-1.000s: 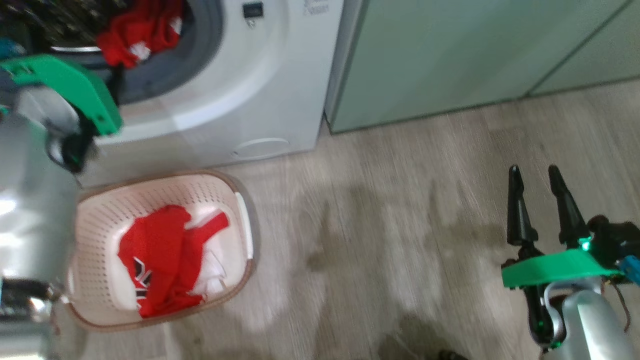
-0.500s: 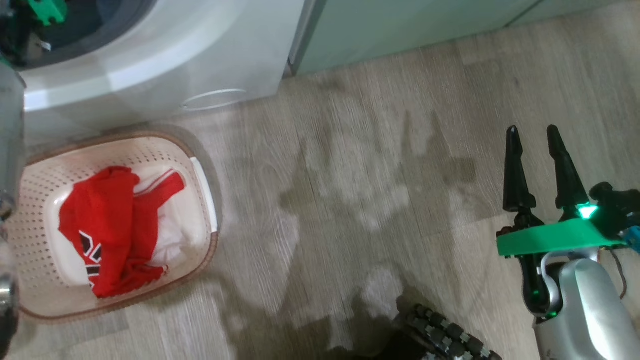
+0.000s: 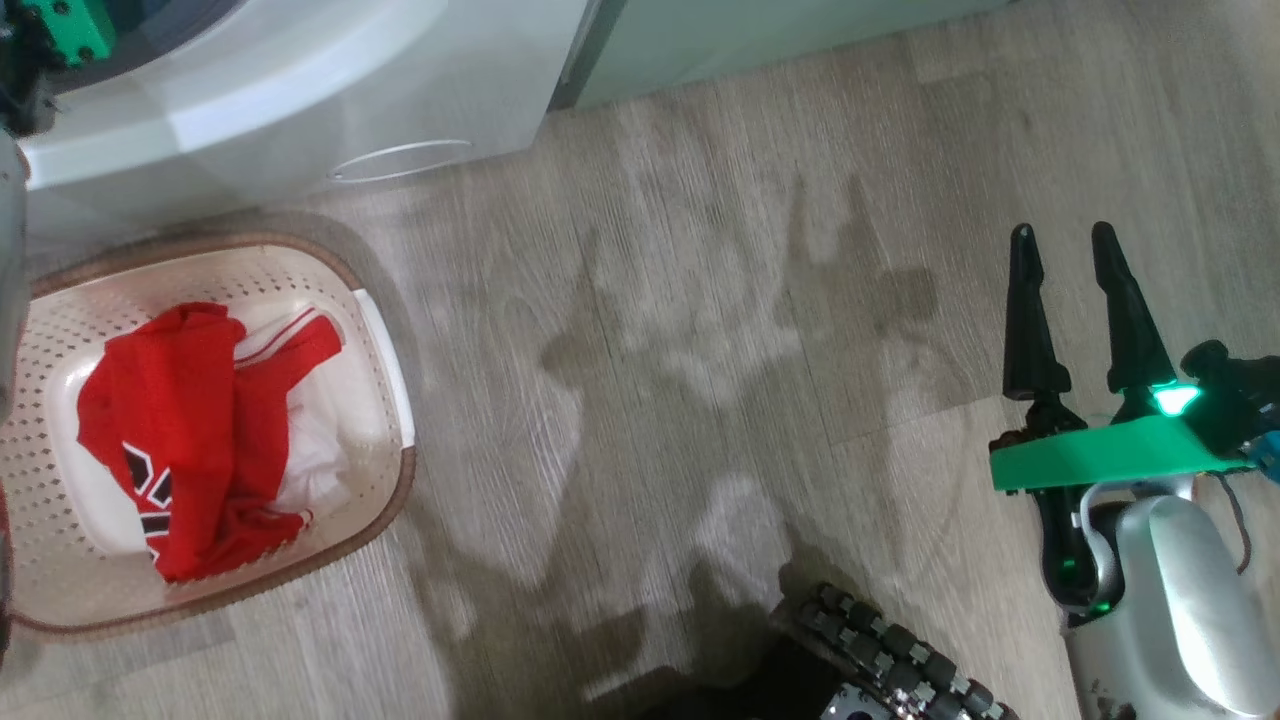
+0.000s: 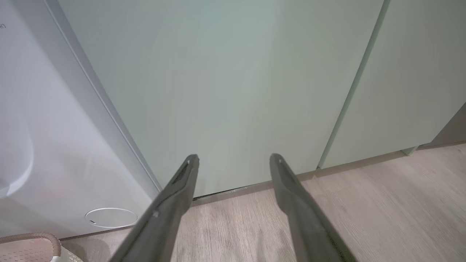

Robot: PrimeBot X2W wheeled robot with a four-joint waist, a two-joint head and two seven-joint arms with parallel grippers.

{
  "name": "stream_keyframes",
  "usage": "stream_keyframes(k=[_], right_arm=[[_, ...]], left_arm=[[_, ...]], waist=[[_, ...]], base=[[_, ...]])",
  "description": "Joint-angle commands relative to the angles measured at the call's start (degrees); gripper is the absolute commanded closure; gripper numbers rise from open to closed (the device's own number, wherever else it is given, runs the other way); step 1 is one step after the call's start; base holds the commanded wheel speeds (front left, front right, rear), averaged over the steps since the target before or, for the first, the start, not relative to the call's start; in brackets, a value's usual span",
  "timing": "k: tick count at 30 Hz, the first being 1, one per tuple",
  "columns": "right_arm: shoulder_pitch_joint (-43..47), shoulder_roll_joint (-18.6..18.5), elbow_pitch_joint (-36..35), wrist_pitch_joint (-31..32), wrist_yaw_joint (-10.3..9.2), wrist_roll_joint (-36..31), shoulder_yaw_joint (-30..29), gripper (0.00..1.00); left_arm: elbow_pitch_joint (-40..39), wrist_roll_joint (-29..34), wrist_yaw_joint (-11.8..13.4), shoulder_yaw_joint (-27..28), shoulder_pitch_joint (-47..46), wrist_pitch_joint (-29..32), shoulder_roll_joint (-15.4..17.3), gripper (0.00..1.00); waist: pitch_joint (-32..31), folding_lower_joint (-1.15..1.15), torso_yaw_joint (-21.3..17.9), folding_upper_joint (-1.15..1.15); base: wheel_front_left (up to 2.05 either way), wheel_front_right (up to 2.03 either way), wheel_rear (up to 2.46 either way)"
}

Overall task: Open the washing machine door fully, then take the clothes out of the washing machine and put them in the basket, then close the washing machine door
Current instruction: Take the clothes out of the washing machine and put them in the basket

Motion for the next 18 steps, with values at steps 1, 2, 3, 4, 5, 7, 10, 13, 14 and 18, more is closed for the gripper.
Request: stream_keyframes(k=[1, 2, 3, 4, 5, 7, 10, 13, 14, 18], right_arm=[[0.6, 0.0, -1.5, -0.4, -0.04, 0.3, 0.7, 0.00], [0.7, 0.0, -1.4, -0.4, -0.04, 0.2, 0.6, 0.00], [0.8, 0.0, -1.4, -0.4, -0.04, 0.1, 0.4, 0.00], [0.9, 0.0, -1.3, -0.4, -0.04, 0.0, 0.3, 0.00], [1.0, 0.0, -1.2, -0.4, -0.04, -0.2, 0.2, 0.00], [1.5, 0.0, -1.0, -0.4, -0.04, -0.5, 0.0, 0.00], [2.5, 0.0, -0.7, -0.4, -0.04, -1.1, -0.5, 0.00], [4.5, 0.0, -0.2, -0.4, -0.04, -2.1, -1.2, 0.00], [5.1, 0.0, 0.0, -0.4, -0.04, -2.3, -1.4, 0.00], [7.3, -0.4, 0.4, -0.4, -0.04, -2.8, -1.9, 0.00]], left_arm=[[-1.0, 0.4, 0.0, -0.2, -0.5, -0.7, 2.0, 1.00], [-0.8, 0.4, -0.1, -0.3, -0.2, -1.2, 1.9, 1.00], [-0.7, 0.5, 0.0, -0.5, 0.2, -1.7, 1.9, 1.00], [-0.6, 0.7, 0.1, -0.8, 0.6, -2.4, 1.9, 1.00], [-0.5, 0.7, 0.2, -0.9, 1.1, -3.4, 1.8, 1.00], [-0.4, 0.5, 0.3, -0.9, 2.3, -5.7, 1.5, 1.00], [-0.1, -0.1, -0.5, -0.8, 4.4, -8.7, 0.9, 1.00], [0.2, -1.0, -1.8, -0.6, 8.5, -12.7, -0.4, 1.00], [0.2, -1.1, -2.2, -0.7, 9.7, -13.7, -0.8, 1.00], [0.3, -2.4, -3.6, -0.4, 13.8, -16.9, -2.9, 1.00]], waist=[[-0.6, 0.00, 0.2, 0.00], [-1.0, 0.00, 0.4, 0.00], [-1.4, 0.00, 0.6, 0.00], [-1.9, 0.00, 0.8, 0.00], [-2.5, 0.00, 1.0, 0.00], [-4.0, 0.00, 1.6, 0.00], [-6.6, 0.00, 2.7, 0.00], [-11.2, 0.00, 4.5, 0.00], [-12.4, 0.00, 5.0, 0.00], [-16.5, 0.00, 6.8, 0.00]], base=[[0.00, 0.00, 0.00], [0.00, 0.00, 0.00], [0.00, 0.00, 0.00], [0.00, 0.00, 0.00], [0.00, 0.00, 0.00], [0.00, 0.00, 0.00], [0.00, 0.00, 0.00], [0.00, 0.00, 0.00], [0.00, 0.00, 0.00], [0.00, 0.00, 0.00]])
